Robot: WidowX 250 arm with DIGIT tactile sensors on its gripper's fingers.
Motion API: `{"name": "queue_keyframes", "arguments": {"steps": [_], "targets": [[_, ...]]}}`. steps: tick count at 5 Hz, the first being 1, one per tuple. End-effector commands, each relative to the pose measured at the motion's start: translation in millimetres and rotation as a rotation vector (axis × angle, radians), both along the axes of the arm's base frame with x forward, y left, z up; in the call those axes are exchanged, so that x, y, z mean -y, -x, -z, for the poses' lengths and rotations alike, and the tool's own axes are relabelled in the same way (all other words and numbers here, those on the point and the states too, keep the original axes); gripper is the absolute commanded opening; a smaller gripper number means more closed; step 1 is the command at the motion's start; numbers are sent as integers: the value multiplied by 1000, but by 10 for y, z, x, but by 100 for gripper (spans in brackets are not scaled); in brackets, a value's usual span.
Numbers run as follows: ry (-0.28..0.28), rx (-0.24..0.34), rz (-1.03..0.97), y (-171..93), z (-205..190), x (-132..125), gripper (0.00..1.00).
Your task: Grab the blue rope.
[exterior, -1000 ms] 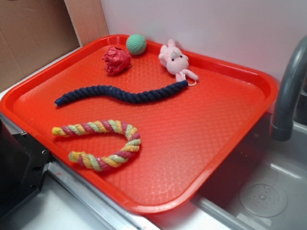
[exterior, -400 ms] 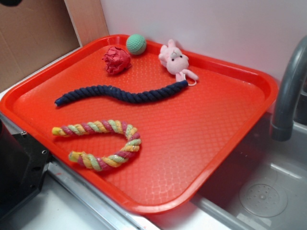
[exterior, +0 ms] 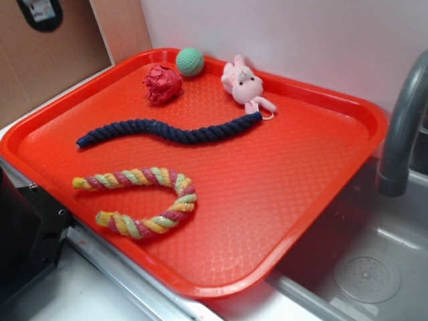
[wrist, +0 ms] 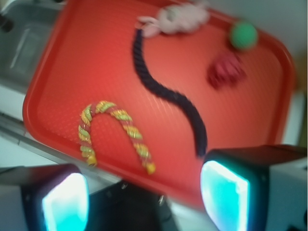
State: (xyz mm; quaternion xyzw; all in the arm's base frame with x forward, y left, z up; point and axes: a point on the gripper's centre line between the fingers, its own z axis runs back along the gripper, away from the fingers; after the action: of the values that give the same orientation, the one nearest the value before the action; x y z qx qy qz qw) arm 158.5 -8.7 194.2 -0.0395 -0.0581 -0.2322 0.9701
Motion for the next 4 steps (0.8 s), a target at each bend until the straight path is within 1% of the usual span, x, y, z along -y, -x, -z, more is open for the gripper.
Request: {"name": "queue_keyframes", "arguments": {"steps": [1,2,3,4], "targets": [[89,62,407,-363,367,-37,100],[62,65,487,-442,555,-44,100],[-21,63,526,-507,790,-63,100],[-77,77,597,-579,1042,-90,100]]}}
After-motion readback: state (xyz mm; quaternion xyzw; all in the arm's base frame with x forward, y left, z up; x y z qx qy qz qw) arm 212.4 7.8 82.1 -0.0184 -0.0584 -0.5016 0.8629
